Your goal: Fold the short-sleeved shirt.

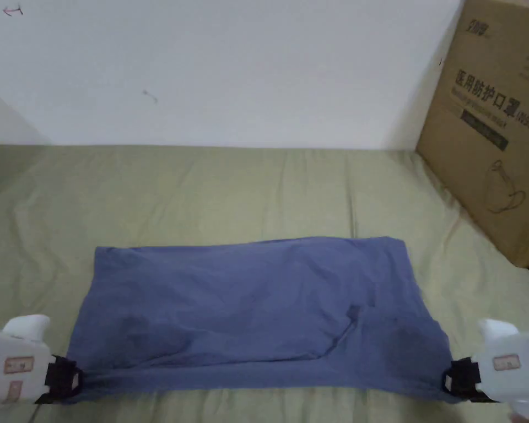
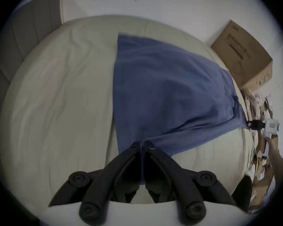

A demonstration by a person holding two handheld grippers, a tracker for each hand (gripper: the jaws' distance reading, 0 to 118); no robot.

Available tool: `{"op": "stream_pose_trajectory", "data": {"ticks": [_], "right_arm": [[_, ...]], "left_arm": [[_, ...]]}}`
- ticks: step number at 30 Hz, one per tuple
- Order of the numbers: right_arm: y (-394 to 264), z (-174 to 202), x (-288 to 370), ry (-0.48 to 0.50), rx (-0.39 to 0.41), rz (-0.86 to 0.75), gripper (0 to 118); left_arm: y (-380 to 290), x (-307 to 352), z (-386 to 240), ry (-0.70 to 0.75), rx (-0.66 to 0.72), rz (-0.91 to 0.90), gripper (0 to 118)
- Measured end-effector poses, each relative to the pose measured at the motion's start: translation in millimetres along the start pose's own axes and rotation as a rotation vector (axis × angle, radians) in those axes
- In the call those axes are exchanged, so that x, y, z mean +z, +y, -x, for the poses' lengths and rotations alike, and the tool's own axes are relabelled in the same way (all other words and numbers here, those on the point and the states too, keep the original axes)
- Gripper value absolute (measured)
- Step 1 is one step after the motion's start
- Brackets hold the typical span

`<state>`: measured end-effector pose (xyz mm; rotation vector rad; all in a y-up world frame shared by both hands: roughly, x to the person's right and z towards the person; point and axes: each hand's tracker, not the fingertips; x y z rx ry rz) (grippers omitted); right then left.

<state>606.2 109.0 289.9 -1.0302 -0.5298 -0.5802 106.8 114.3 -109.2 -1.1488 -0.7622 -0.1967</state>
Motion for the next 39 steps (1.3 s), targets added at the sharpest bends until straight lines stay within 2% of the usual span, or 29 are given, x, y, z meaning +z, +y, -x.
{"op": "stream_pose_trajectory", "data": {"ticks": [5,8,11,12,13,14,15,16,17,18,19,20,22,24,29,31,32,33,34,35,36,39], "right_arm": [[-74,-20,39,0.021,0.009,0.044,3],[-105,-22,50,0.011,0.042,0.100,3],[-118,-19,55,0.003,0.054,0.091,4],[-119,-17,56,0.000,0.048,0.081,7],[-118,-15,56,-0.003,0.038,0.068,26],[-116,-16,54,-0.001,0.028,0.063,48],[-116,-17,54,0.008,0.010,0.061,71],[-116,-16,54,0.018,-0.015,0.053,80],[-117,-15,56,0.009,-0.029,0.042,80],[-118,-12,59,-0.029,-0.039,0.019,80],[-116,-9,61,-0.064,-0.036,0.017,80],[-116,-6,64,-0.063,-0.028,0.010,80],[-116,2,79,-0.046,0.001,-0.048,80],[-115,17,97,-0.077,0.049,-0.141,80],[-113,57,135,-0.072,0.121,-0.296,80],[-113,70,141,-0.077,0.111,-0.296,80],[-114,74,144,-0.053,0.087,-0.315,78],[-114,78,146,-0.024,0.053,-0.328,68],[-114,81,148,0.010,0.026,-0.336,33],[-113,83,148,0.050,0.011,-0.333,0],[-111,85,147,0.080,-0.002,-0.326,0],[-118,93,137,0.091,0.019,-0.287,0]], "left_arm": [[-58,37,-6,-0.009,-0.079,0.040,3],[-80,45,-6,-0.021,-0.064,0.078,3],[-91,50,-3,-0.031,-0.047,0.091,3],[-92,51,-2,-0.035,-0.038,0.087,3],[-94,53,-1,-0.043,-0.033,0.066,7],[-94,55,0,-0.049,-0.029,0.049,22],[-94,57,2,-0.061,-0.012,0.034,55],[-95,59,4,-0.062,0.011,0.022,108],[-96,61,4,-0.046,0.021,0.022,118],[-96,62,3,-0.040,0.023,0.033,118],[-98,66,3,-0.039,0.031,0.039,117],[-99,79,2,-0.069,0.038,-0.033,112],[-102,95,0,-0.062,0.061,-0.025,112],[-102,110,-7,-0.066,0.062,-0.093,112],[-104,143,-49,0.113,-0.101,-0.271,113],[-106,150,-65,0.191,-0.149,-0.287,109],[-107,152,-71,0.179,-0.155,-0.265,101],[-108,152,-72,0.168,-0.155,-0.263,84],[-108,154,-73,0.160,-0.151,-0.266,48],[-107,154,-73,0.146,-0.146,-0.259,19],[-106,153,-71,0.136,-0.131,-0.225,1],[-106,151,-58,0.127,-0.060,-0.178,2]]}}
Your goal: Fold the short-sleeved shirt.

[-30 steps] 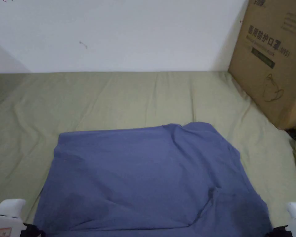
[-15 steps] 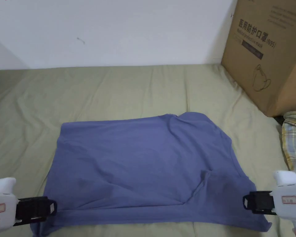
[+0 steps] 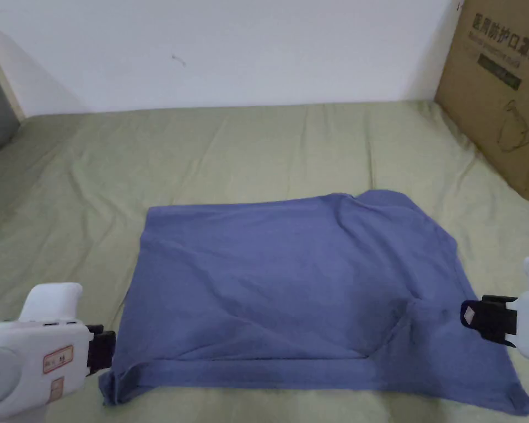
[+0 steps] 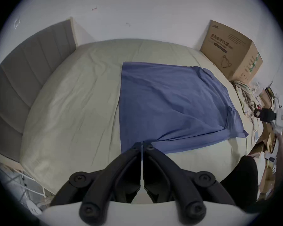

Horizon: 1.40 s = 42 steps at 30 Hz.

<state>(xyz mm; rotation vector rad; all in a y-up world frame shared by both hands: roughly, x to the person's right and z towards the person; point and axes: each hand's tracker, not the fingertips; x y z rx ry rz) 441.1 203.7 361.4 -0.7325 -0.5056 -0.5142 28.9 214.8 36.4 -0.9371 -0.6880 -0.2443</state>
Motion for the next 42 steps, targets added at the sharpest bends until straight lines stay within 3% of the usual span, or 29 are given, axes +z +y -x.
{"op": "stream_pose_trajectory", "data": {"ticks": [3,4,5,6,7,8,14,15,16,17,18,20,23,24,26,27,28,34,35,37,39,40,41,42], "right_arm": [[-3,4,-10,-0.021,0.032,0.003,0],[-6,2,-13,-0.021,0.029,0.006,0],[-10,1,-15,-0.018,0.021,0.013,0],[-15,-2,-18,-0.009,0.003,0.020,0],[-5,-4,-19,-0.002,-0.013,0.028,0],[-8,-7,-22,0.000,-0.023,0.035,0],[-19,-23,-26,-0.040,-0.017,0.075,0],[-12,-25,-25,-0.046,-0.020,0.086,0],[-14,-29,-27,-0.052,-0.026,0.095,0],[-16,-33,-28,-0.053,-0.032,0.102,0],[-18,-38,-29,-0.047,-0.036,0.104,0],[-11,-45,-26,-0.041,-0.040,0.104,0],[-8,-56,-24,-0.051,-0.047,0.133,0],[-10,-62,-27,-0.041,-0.060,0.171,7],[-15,-69,-35,-0.078,-0.066,0.184,77],[-18,-71,-38,-0.126,-0.054,0.200,106],[-20,-75,-46,-0.135,-0.027,0.236,109],[-38,-106,-79,-0.195,0.007,0.398,106],[-40,-107,-81,-0.207,0.021,0.416,94],[-41,-108,-81,-0.191,0.032,0.418,55],[-40,-101,-73,-0.184,0.050,0.402,38],[-36,-99,-70,-0.174,0.053,0.399,38],[-33,-98,-68,-0.156,0.056,0.395,20],[-31,-94,-64,-0.172,0.083,0.369,9]], "left_arm": [[4,-12,16,0.016,0.003,0.018,3],[5,-20,24,0.027,0.013,0.029,17],[5,-28,30,0.019,0.022,0.040,49],[4,-38,37,-0.003,0.032,0.051,91],[3,-46,42,-0.006,0.041,0.047,117],[1,-57,44,-0.006,0.039,0.055,118],[-16,-99,31,-0.030,-0.035,0.190,114],[-18,-105,28,-0.043,-0.057,0.217,108],[-20,-109,25,-0.079,-0.071,0.236,77],[-22,-110,21,-0.107,-0.084,0.255,35],[-24,-110,20,-0.091,-0.127,0.271,10],[-26,-98,6,-0.036,-0.226,0.202,9],[-24,-79,2,-0.044,-0.189,0.163,8],[-24,-72,2,-0.051,-0.167,0.129,7],[-22,-61,5,-0.064,-0.130,0.078,7],[-22,-56,5,-0.063,-0.119,0.058,7],[-22,-51,3,-0.063,-0.117,0.044,7],[-22,-45,0,-0.055,-0.126,0.029,7],[-23,-45,-1,-0.050,-0.131,0.030,7],[-26,-46,-3,-0.036,-0.149,0.046,7],[-28,-48,-4,-0.030,-0.161,0.052,7],[-29,-48,-5,-0.030,-0.163,0.054,7],[-30,-48,-6,-0.029,-0.164,0.055,7],[-30,-49,-5,-0.029,-0.165,0.059,6]]}}
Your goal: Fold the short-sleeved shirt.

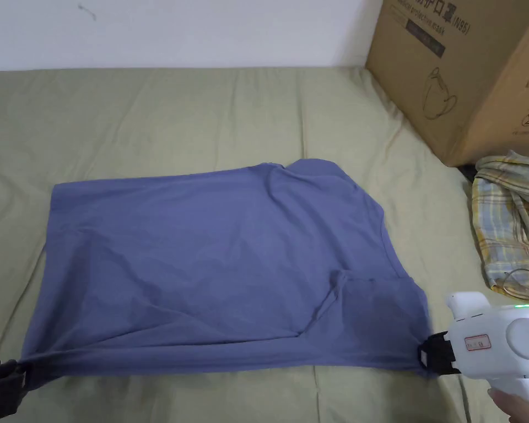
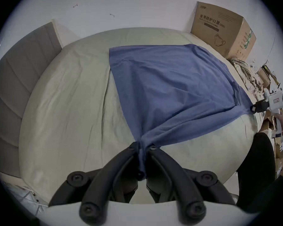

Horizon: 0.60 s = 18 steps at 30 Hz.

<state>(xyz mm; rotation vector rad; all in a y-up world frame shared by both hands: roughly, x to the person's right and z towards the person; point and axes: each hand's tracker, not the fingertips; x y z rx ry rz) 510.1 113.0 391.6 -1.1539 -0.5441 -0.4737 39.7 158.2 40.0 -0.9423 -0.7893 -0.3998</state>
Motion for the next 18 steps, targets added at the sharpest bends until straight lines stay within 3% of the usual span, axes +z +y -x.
{"op": "stream_pose_trajectory", "data": {"ticks": [6,11,13,18], "right_arm": [[4,3,21,0.030,0.018,-0.042,9],[16,-17,41,0.193,-0.170,-0.074,9],[27,-16,57,0.213,-0.230,-0.092,9],[85,-19,58,0.221,-0.252,-0.102,9]], "left_arm": [[0,1,-1,0.043,0.005,-0.007,6],[9,7,-4,0.099,-0.006,-0.069,6],[19,6,-3,0.112,-0.030,-0.082,6],[64,-16,1,0.134,-0.083,-0.094,6]]}}
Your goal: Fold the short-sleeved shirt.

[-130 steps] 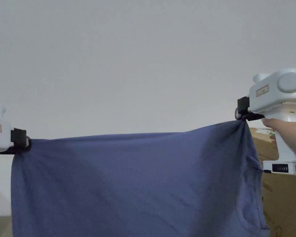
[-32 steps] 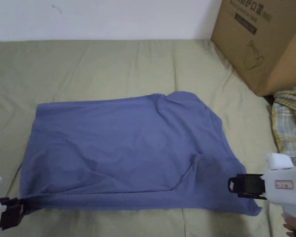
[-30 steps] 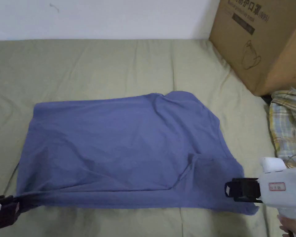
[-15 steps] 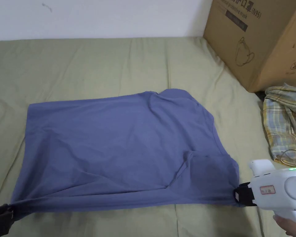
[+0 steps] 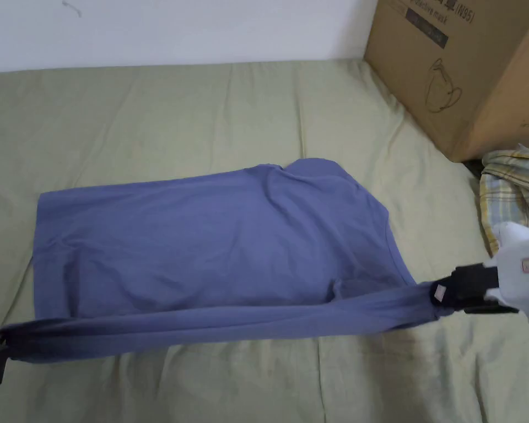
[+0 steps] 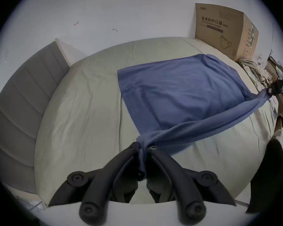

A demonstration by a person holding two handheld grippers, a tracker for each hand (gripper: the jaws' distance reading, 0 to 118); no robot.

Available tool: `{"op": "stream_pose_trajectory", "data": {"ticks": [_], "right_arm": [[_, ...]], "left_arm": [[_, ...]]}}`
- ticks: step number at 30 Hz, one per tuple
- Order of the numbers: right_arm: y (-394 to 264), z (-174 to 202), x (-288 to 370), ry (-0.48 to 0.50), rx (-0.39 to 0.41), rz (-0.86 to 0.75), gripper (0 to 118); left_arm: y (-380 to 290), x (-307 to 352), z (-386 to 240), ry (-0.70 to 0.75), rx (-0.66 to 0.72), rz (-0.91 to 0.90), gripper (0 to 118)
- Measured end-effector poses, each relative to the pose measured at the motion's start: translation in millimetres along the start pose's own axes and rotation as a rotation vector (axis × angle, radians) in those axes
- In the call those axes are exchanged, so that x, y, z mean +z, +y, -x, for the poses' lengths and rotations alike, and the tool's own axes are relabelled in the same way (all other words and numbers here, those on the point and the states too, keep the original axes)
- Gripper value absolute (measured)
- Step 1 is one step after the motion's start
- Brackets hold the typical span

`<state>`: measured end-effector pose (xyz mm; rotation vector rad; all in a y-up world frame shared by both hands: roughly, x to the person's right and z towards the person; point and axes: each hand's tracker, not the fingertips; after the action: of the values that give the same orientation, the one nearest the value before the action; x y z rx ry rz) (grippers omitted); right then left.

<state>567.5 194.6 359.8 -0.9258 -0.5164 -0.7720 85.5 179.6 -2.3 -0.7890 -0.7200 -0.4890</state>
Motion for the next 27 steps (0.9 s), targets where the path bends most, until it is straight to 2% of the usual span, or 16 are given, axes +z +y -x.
{"op": "stream_pose_trajectory", "data": {"ticks": [3,6,10,12,13,14,15,16,17,20,24,25,26,27], "right_arm": [[39,8,-30,-0.023,0.003,0.002,9],[69,9,-70,-0.059,-0.030,0.023,9],[87,12,-112,-0.114,-0.042,0.031,9],[86,12,-123,-0.123,-0.055,0.025,12],[85,13,-125,-0.140,-0.059,0.006,22],[82,13,-125,-0.159,-0.060,-0.031,38],[79,12,-124,-0.161,-0.060,-0.067,62],[76,11,-121,-0.166,-0.068,-0.090,92],[72,11,-117,-0.162,-0.079,-0.116,102],[58,10,-94,-0.128,-0.086,-0.185,103],[35,18,-61,-0.099,-0.039,-0.209,102],[28,22,-53,-0.074,-0.015,-0.192,100],[20,25,-46,-0.069,0.001,-0.198,90],[12,30,-38,-0.053,0.036,-0.216,65]], "left_arm": [[29,-37,10,-0.032,0.058,0.031,7],[50,-79,16,-0.051,0.080,0.073,7],[62,-119,21,-0.079,0.136,0.124,9],[63,-129,25,-0.088,0.183,0.134,16],[62,-130,27,-0.081,0.206,0.125,33],[61,-129,28,-0.069,0.228,0.113,54],[59,-127,30,-0.063,0.246,0.098,82],[57,-124,32,-0.065,0.261,0.095,105],[54,-120,34,-0.078,0.281,0.082,107],[46,-98,34,-0.102,0.310,0.048,106],[29,-63,29,-0.089,0.307,0.020,105],[25,-53,27,-0.084,0.299,0.026,99],[20,-45,28,-0.082,0.286,0.032,82],[15,-35,25,-0.077,0.273,0.034,53]]}}
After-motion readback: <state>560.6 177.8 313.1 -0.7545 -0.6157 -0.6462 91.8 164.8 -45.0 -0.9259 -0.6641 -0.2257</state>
